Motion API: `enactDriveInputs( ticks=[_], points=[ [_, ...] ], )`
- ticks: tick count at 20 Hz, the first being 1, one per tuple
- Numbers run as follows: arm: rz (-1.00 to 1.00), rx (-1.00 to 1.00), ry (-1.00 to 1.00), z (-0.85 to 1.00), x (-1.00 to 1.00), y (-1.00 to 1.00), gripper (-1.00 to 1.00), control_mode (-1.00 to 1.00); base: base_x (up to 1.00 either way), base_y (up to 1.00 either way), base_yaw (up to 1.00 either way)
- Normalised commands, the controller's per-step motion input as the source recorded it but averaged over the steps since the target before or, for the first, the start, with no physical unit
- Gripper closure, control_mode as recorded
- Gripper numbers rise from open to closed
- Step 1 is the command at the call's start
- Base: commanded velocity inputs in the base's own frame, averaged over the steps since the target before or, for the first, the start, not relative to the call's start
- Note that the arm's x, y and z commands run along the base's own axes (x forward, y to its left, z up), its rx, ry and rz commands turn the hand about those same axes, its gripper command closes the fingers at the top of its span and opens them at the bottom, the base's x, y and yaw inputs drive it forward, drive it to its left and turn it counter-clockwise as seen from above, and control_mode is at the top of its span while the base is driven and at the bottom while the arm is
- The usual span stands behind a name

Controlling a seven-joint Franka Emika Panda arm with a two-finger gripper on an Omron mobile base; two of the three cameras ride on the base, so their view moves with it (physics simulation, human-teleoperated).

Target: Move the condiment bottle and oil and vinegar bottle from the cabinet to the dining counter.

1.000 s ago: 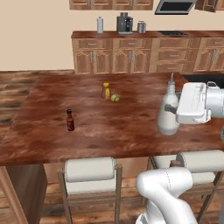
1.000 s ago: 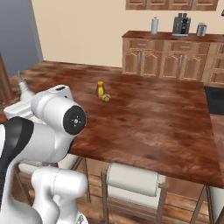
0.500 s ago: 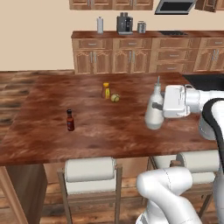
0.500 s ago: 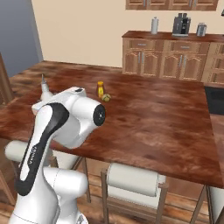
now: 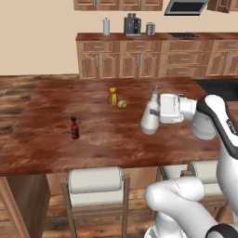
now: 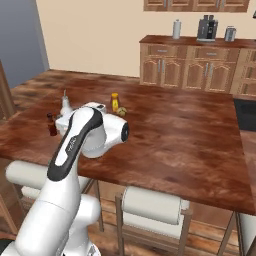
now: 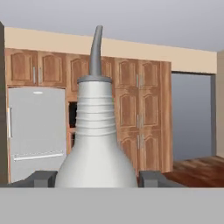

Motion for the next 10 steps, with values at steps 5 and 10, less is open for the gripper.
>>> enactDriveInputs(
  ticks=[5,10],
  points=[
    [0.1,0.0,0.0,-0.27,0.38,-0.06,1.0,-1.0,0.0,0.0,0.0],
    [0.07,0.0,0.0,-0.06,0.2,-0.12,1.0,-1.0,0.0,0.0,0.0]
  ],
)
